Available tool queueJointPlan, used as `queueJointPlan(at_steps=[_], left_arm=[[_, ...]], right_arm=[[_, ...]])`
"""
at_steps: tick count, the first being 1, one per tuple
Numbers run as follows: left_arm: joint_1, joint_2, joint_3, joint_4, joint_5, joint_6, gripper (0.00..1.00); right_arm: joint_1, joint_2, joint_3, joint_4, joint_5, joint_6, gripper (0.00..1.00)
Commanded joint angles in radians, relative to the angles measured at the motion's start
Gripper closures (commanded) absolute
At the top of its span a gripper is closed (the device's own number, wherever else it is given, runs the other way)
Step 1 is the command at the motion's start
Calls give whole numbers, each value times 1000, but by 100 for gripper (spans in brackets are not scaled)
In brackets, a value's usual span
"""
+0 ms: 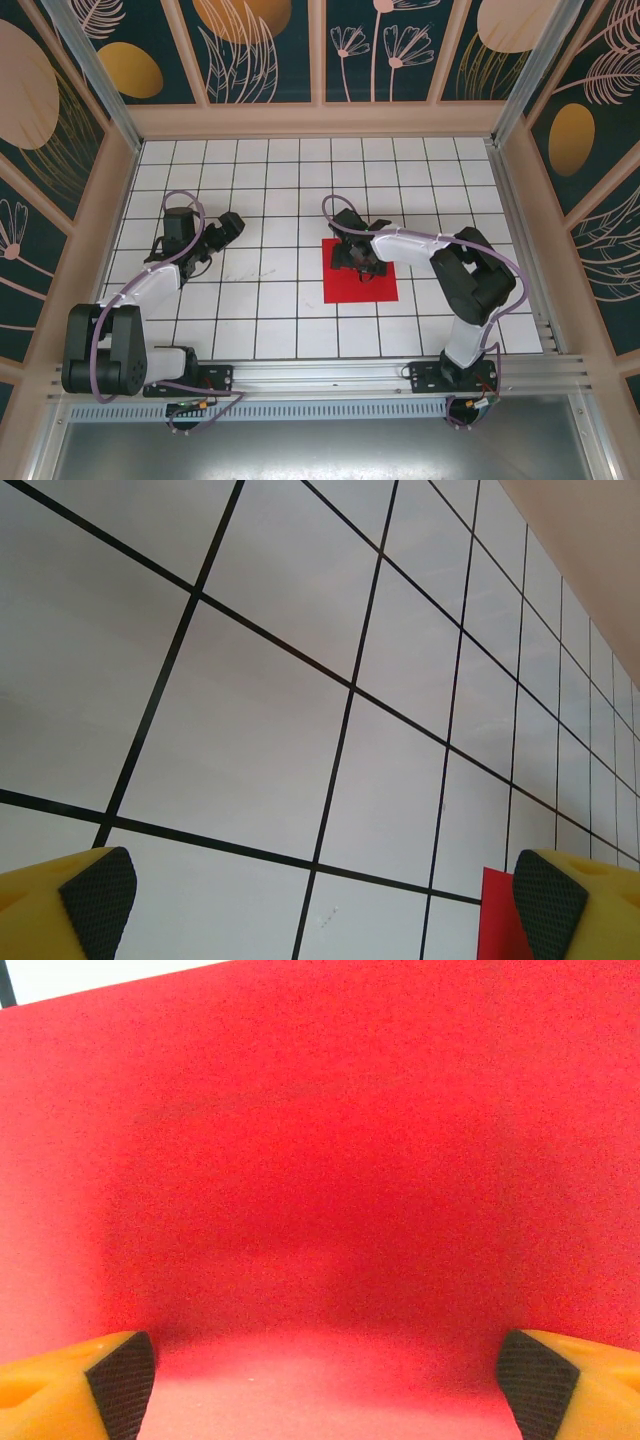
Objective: Fold a paper plane with a square sheet of paper (pick it up from the middle)
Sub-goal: First fold in half a square sheet of paper at the center of the table.
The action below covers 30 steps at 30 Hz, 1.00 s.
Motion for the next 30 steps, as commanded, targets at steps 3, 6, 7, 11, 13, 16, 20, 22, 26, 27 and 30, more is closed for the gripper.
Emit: queueJointPlan(at_steps=[3, 6, 7, 11, 13, 16, 20, 22, 26, 27, 30], left_arm=[[-14, 15, -11, 26, 6, -17, 2], [-20, 21, -11, 27, 8, -22, 1], [-23, 23, -11, 29, 6, -24, 1], [-36, 23, -15, 29, 3, -28, 1], [-43, 22, -19, 27, 0, -29, 1], [-54, 18, -28, 26, 0, -37, 2], [-74, 8, -48, 25, 5, -50, 1], [-86, 1, -59, 33, 13, -60, 2], [-107, -18, -84, 53, 29, -95, 2], [-108, -22, -90, 61, 41, -108, 2], [-108, -34, -100, 84, 68, -134, 1]], right_arm=[[-1, 72, -50, -7, 23, 6, 14], [-1, 76, -60, 5, 32, 11, 17], [-1, 80, -63, 7, 35, 13, 18], [-1, 84, -75, 13, 52, 19, 24], [-2, 82, -86, 21, 59, 22, 27], [-5, 71, -103, 35, 55, 23, 33], [-10, 28, -100, 47, 43, 18, 38], [-10, -4, -92, 62, 25, 10, 42], [-13, -78, -95, 168, -70, -2, 57], [-15, -96, -100, 208, -111, -6, 61], [-28, -143, -123, 359, -269, 3, 72]])
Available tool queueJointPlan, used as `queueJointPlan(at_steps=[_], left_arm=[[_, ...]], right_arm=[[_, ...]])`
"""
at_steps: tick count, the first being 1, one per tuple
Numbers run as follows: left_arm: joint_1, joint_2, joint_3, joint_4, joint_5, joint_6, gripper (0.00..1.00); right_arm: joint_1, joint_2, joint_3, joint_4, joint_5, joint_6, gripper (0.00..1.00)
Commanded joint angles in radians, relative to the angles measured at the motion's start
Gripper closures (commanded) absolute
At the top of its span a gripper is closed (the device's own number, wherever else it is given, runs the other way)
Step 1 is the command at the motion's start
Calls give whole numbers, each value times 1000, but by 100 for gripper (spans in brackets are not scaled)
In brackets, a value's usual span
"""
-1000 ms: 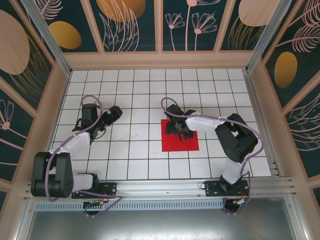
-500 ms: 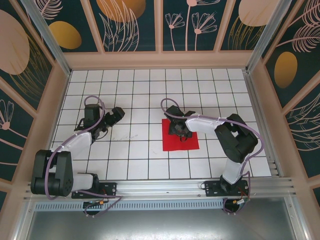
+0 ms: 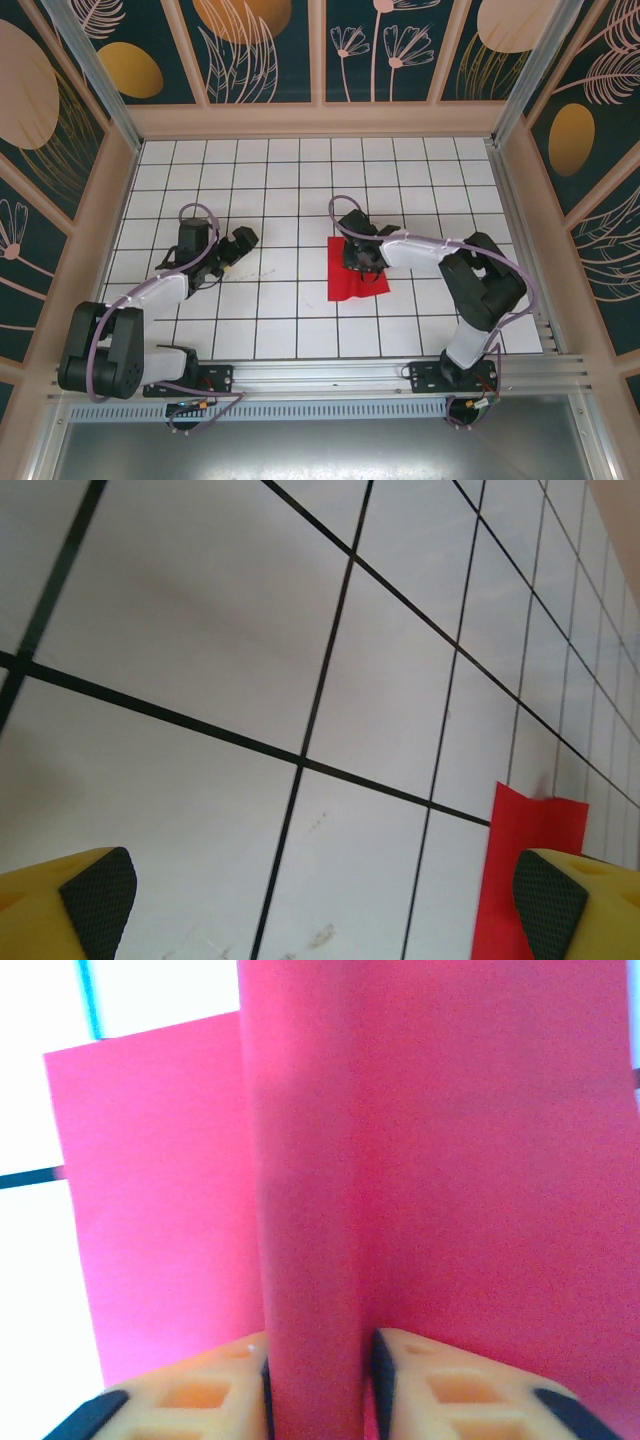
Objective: Fold a paper plane with a square sheet of paper (pick it up from the middle)
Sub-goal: First fold in half a square sheet of paper at the center of the table.
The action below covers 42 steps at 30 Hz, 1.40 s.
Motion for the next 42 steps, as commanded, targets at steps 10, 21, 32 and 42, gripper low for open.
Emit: queueJointPlan(at_steps=[10, 21, 32, 42], left_arm=[[-4, -18, -59, 328, 229, -160, 1], [-34, 48, -124, 626, 348, -278, 6], [-139, 246, -91, 809, 387, -391, 42], [-195, 417, -79, 1077, 403, -513, 58]], right_arm=[[-92, -83, -133, 741, -668, 208, 74], [-160, 58, -185, 974, -811, 380, 72], [-180, 134, -214, 1132, -835, 523, 71], [-196, 134, -237, 1174, -826, 545, 71]])
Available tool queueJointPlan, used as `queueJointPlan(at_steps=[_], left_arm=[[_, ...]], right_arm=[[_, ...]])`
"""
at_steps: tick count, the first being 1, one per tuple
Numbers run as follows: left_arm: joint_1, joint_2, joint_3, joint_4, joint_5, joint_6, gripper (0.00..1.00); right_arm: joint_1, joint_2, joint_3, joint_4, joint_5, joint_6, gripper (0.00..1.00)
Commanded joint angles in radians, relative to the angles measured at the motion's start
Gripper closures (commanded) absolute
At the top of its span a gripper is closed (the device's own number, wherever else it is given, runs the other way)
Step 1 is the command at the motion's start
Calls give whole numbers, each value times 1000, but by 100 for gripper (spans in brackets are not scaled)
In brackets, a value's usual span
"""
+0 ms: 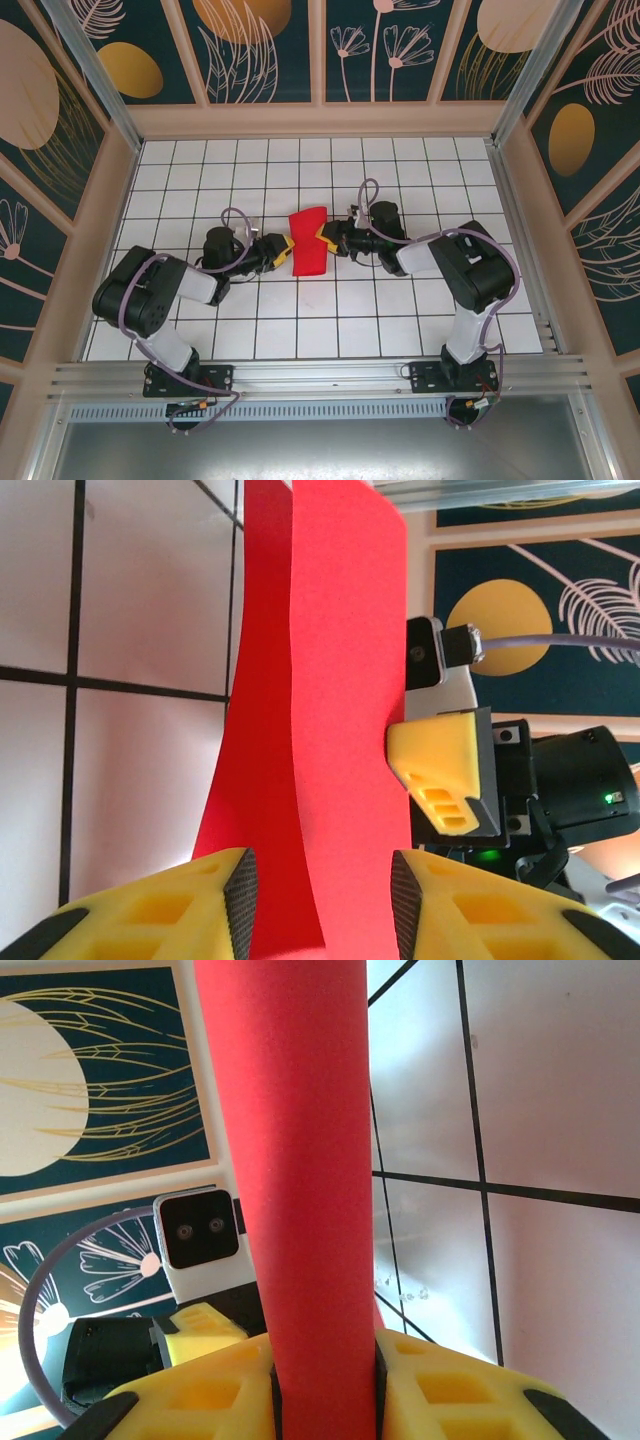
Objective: Fold a paper plane with a square sheet of paper (pick it up from the middle)
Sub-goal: First fold in half a square sheet of paper at the center of the table.
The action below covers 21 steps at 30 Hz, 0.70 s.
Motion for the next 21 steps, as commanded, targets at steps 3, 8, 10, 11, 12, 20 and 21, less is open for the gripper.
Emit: queueJointPlan(at_steps=[3, 8, 10, 11, 12, 20, 21], left_arm=[[-11, 54, 17, 186, 17, -69, 60], [-19, 78, 27, 198, 11, -77, 64], [-23, 85, 32, 204, 11, -80, 67], [-25, 90, 34, 207, 10, -82, 68], [-27, 93, 36, 211, 9, -82, 70], [-28, 94, 60, 112, -32, -23, 94], [-29, 92, 60, 96, -40, -11, 95]], right_arm=[[-4, 10, -13, 65, -18, 16, 71], [-4, 12, -18, 79, -22, 26, 71], [-4, 15, -21, 89, -29, 33, 71], [-4, 18, -23, 94, -30, 36, 71], [-4, 17, -24, 97, -30, 38, 71], [-4, 20, -17, 18, -54, -27, 64], [-4, 9, -10, -41, -45, -58, 62]])
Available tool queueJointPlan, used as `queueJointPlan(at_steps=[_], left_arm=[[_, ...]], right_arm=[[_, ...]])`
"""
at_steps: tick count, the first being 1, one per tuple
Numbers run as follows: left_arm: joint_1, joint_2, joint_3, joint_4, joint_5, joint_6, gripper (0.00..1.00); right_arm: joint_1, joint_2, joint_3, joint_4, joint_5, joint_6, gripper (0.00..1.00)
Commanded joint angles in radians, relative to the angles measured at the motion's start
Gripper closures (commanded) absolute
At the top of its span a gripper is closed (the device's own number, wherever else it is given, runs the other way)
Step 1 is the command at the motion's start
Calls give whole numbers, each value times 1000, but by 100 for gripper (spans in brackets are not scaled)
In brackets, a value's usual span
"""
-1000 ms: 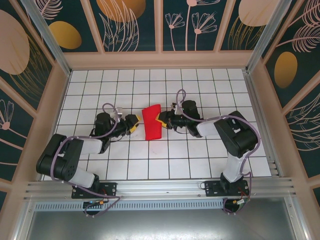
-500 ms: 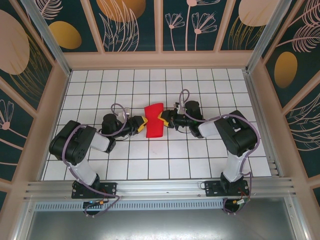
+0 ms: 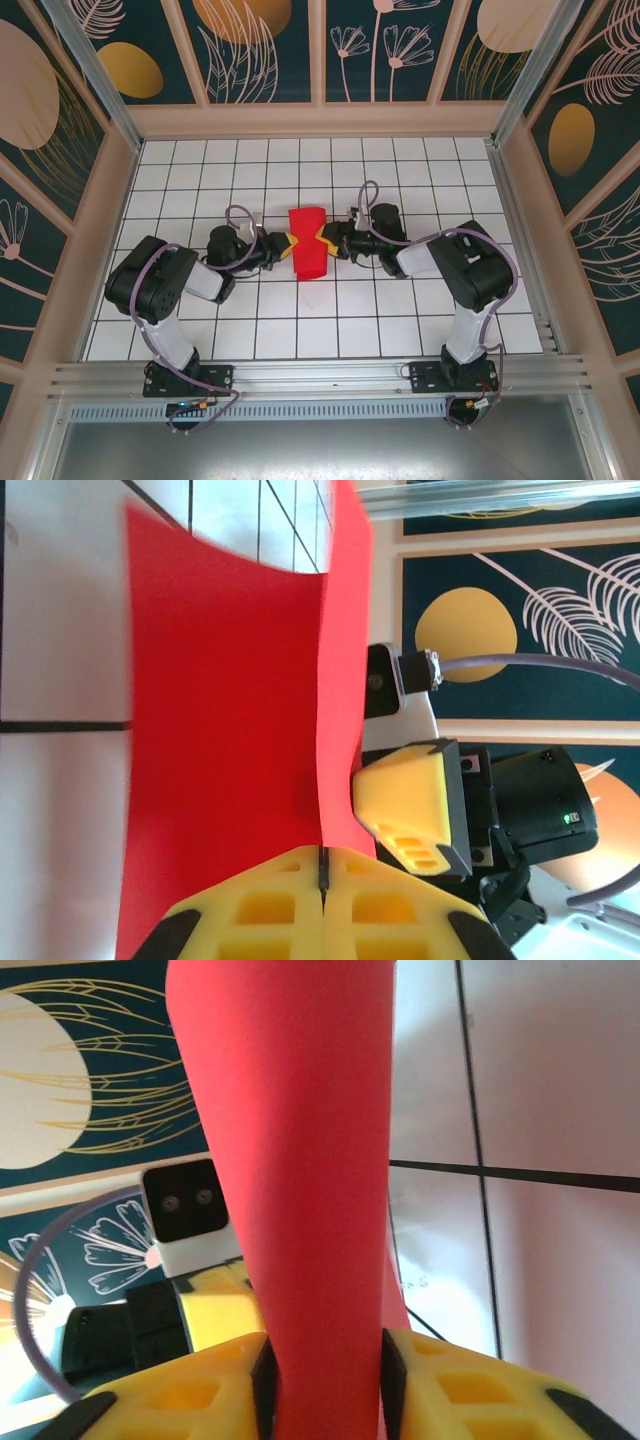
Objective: Fold a paper plane with a square sheet of paper (pick it up from the middle)
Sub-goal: First fold in half a square sheet of paper at the center of the table.
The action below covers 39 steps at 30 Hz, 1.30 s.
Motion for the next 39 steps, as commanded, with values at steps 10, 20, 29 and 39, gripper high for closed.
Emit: queueJointPlan(at_steps=[10, 20, 29, 39], left_arm=[[-32, 7, 72, -124, -23, 120, 100], [-119, 32, 138, -131, -48, 124, 100], [-166, 52, 173, -340, -181, 202, 100], [-165, 47, 173, -468, -248, 256, 100]], right_arm=[[2, -161, 155, -737, 192, -399, 24], [-48, -290, 124, -871, 320, -467, 17], [-80, -262, 108, -841, 223, -560, 20], [-55, -108, 214, -903, 161, -659, 30]])
